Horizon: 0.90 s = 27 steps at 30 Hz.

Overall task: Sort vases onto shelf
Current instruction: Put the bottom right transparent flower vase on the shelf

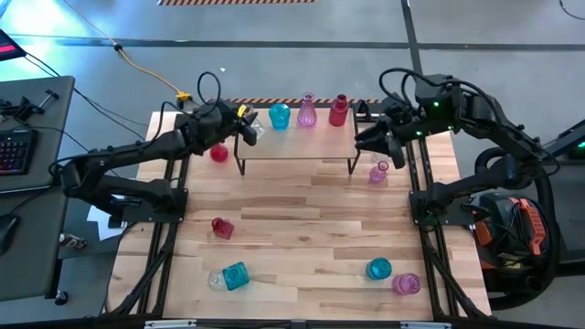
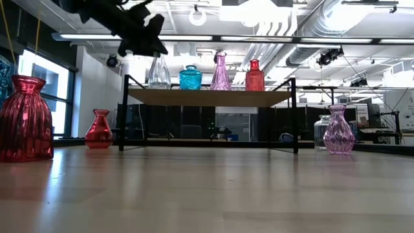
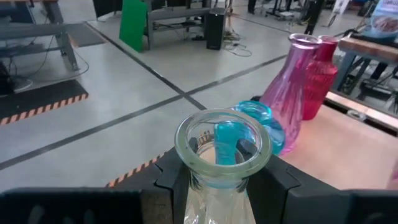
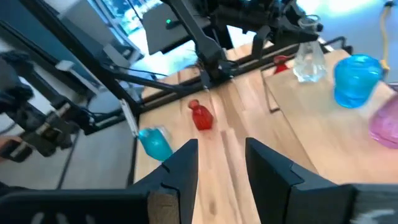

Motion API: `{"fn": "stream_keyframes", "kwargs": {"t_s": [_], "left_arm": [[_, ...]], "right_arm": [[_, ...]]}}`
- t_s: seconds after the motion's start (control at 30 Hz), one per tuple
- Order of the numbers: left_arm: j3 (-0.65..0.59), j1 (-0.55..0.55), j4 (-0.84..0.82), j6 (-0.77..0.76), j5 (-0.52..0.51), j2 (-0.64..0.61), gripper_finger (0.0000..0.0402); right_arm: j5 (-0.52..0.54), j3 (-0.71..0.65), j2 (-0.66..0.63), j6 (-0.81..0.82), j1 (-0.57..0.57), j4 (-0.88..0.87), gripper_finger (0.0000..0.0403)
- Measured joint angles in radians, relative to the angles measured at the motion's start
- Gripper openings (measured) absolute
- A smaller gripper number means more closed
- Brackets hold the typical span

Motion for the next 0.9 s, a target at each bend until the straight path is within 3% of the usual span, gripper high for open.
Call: {"fn": "stream_keyframes", "kwargs": {"t_s": [0.23,0.7,0.9], "left_arm": [[0.0,0.061,0.018,0.024,0.06,0.008,0.0113],[0.0,0.117,0.017,0.024,0.093,0.017,0.0113],[0.0,0.132,0.065,0.023,0.122,0.068,0.0113]], "right_arm": [[0.035,-0.177,-0.159,-0.045,0.0,0.096,0.0114],[-0.012,-0.834,-0.588,0.026,0.0,0.569,0.0114],[-0.036,-1.04,-0.709,0.057,0.001,0.713,0.0114]]}}
